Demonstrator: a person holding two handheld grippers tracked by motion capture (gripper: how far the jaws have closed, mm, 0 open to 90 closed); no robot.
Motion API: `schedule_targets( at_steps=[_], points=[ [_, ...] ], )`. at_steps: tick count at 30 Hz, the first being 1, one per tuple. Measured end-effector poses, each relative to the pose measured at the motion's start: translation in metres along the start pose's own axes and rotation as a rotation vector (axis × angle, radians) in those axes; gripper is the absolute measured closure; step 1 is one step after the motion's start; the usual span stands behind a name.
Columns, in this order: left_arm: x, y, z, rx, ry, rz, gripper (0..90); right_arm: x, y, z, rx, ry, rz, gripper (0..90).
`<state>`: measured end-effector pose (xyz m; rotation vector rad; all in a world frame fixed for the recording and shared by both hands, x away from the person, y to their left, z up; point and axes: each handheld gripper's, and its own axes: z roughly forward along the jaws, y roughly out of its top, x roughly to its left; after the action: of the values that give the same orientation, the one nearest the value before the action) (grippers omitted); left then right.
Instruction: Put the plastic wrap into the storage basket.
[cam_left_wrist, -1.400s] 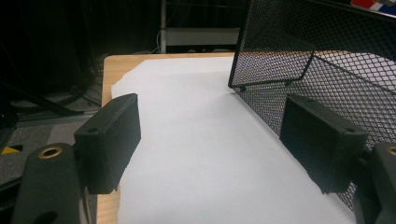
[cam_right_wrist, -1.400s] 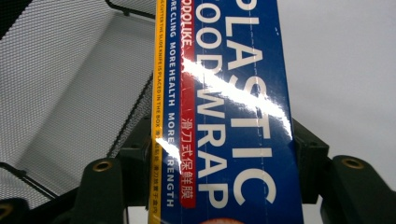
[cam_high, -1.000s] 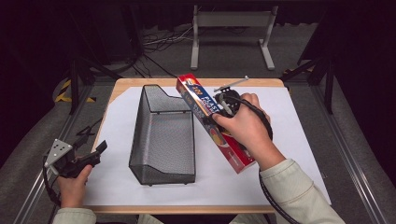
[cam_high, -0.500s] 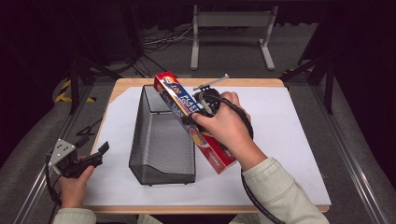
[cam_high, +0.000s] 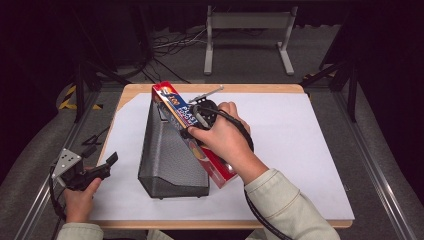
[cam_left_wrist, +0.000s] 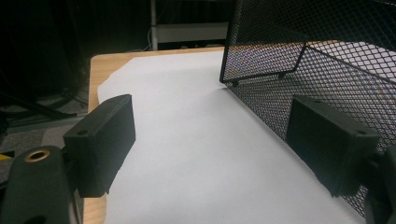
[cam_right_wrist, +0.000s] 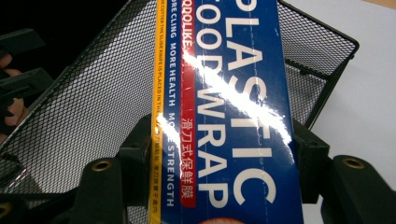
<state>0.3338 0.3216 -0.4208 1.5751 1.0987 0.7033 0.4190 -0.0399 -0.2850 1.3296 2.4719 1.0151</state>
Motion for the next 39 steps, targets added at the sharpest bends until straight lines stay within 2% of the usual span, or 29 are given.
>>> schedule_targets(
  at_steps=[10, 24, 28, 30, 35, 39],
  points=[
    [-0.003, 0.0, 0.002, 0.003, 0.009, 0.028, 16.3, 0.008, -0.002, 0.02, -0.012, -0.014, 0.022, 40.0],
    [-0.003, -0.001, 0.003, 0.007, 0.011, 0.029, 16.3, 0.01, -0.009, 0.019, -0.02, -0.038, 0.058, 40.1],
    [-0.004, -0.001, 0.003, 0.007, 0.012, 0.029, 16.3, 0.01, -0.009, 0.021, 0.006, -0.059, 0.064, 40.1],
    [-0.003, -0.001, 0.003, 0.008, 0.012, 0.03, 16.3, 0.009, -0.01, 0.025, 0.043, -0.06, 0.078, 40.0],
    [-0.003, -0.001, 0.003, 0.006, 0.014, 0.027, 16.3, 0.009, -0.012, 0.035, 0.063, -0.083, 0.073, 40.0],
    [-0.003, -0.001, 0.003, 0.007, 0.013, 0.026, 16.3, 0.009, -0.012, 0.046, 0.122, -0.103, 0.08, 39.9]
  ],
)
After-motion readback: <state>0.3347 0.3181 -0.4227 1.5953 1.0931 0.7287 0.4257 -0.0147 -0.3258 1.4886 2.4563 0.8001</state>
